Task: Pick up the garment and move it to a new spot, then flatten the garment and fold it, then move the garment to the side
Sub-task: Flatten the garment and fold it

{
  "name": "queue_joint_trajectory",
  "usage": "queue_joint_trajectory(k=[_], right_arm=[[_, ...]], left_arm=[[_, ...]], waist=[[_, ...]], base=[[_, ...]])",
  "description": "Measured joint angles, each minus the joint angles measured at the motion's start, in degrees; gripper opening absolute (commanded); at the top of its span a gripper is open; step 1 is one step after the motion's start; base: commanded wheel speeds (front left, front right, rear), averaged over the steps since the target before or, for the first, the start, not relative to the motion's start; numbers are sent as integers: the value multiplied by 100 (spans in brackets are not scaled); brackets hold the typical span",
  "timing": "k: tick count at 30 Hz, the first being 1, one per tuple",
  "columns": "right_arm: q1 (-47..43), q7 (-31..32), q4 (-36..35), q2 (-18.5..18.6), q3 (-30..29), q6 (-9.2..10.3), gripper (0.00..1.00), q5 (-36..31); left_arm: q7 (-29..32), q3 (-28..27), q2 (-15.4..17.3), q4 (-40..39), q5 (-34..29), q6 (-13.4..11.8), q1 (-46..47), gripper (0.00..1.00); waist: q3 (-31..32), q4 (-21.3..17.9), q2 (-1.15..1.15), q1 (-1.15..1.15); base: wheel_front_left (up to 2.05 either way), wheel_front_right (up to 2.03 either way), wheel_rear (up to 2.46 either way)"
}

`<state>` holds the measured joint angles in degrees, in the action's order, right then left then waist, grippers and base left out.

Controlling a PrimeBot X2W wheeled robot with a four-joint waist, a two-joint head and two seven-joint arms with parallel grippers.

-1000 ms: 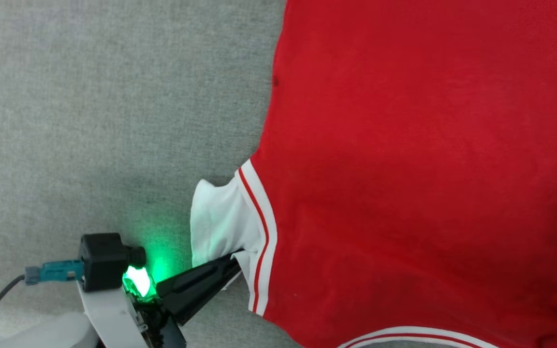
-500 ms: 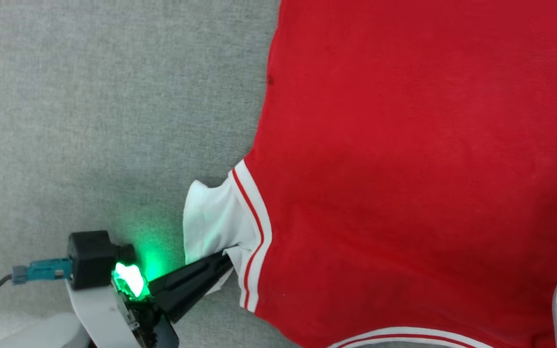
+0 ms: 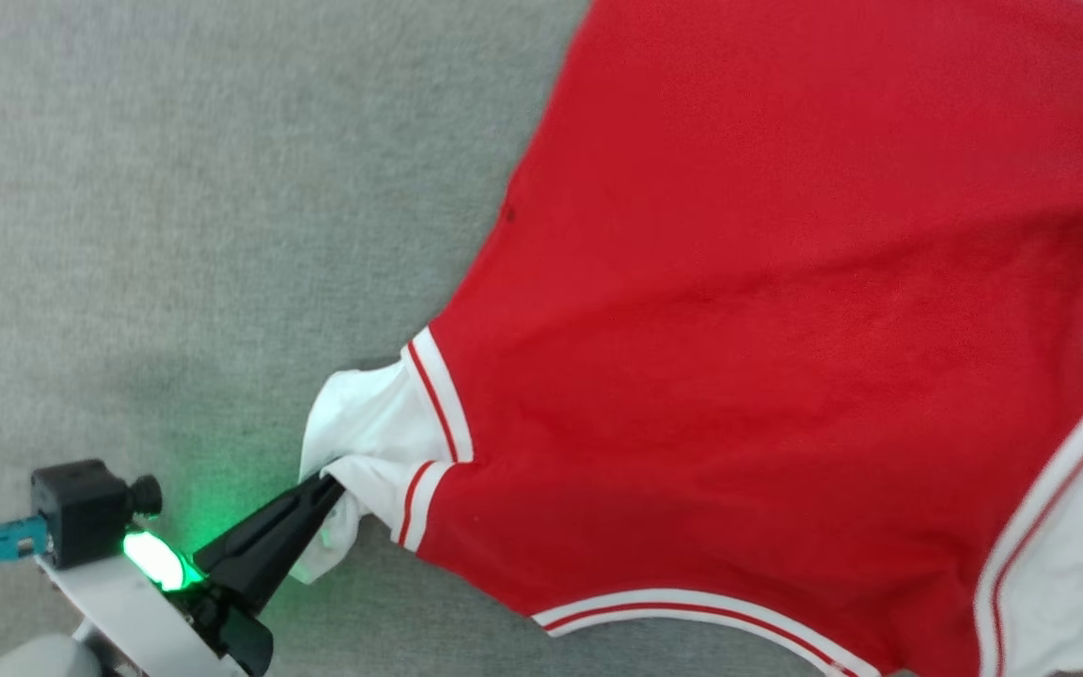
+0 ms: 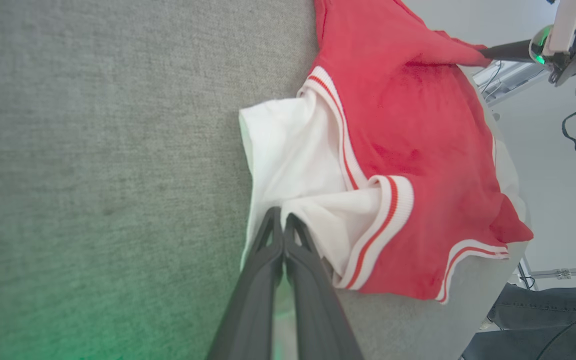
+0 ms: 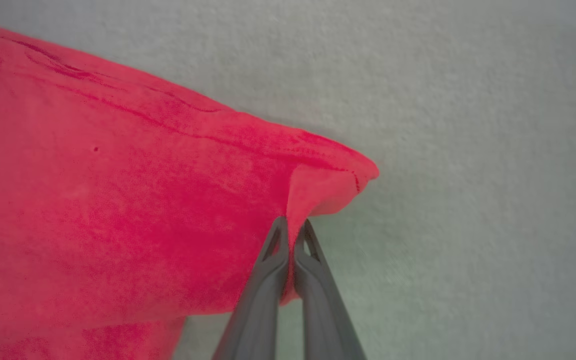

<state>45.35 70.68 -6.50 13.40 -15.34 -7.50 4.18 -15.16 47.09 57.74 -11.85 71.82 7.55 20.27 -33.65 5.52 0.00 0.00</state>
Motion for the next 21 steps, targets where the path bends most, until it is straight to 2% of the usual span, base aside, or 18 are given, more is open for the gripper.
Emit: queue_joint_trajectory(k=[4,8,15,21], right_arm=[[-1019,270,-591,345,56,0,0,667],[-2086,420,-1260,399,25,0,0,1216],[-3678,443,-1995,210,122,0,0,1752],[-4839,-16,-2196,19,683,0,0,1960]], left_arm=[[1,-245,-54,75,26,0,-293,0],[1,-511,-129,204,20,0,-547,0],[0,-833,-269,415,-94,-1,-746,0],[0,-920,-361,548,-135,0,-780,0]], waist=[[311,-200,0,0],[604,-394,0,0],[1002,-736,0,0],[1234,-936,0,0]], base=[[0,0,0],[0,0,0],[0,0,0],[0,0,0]])
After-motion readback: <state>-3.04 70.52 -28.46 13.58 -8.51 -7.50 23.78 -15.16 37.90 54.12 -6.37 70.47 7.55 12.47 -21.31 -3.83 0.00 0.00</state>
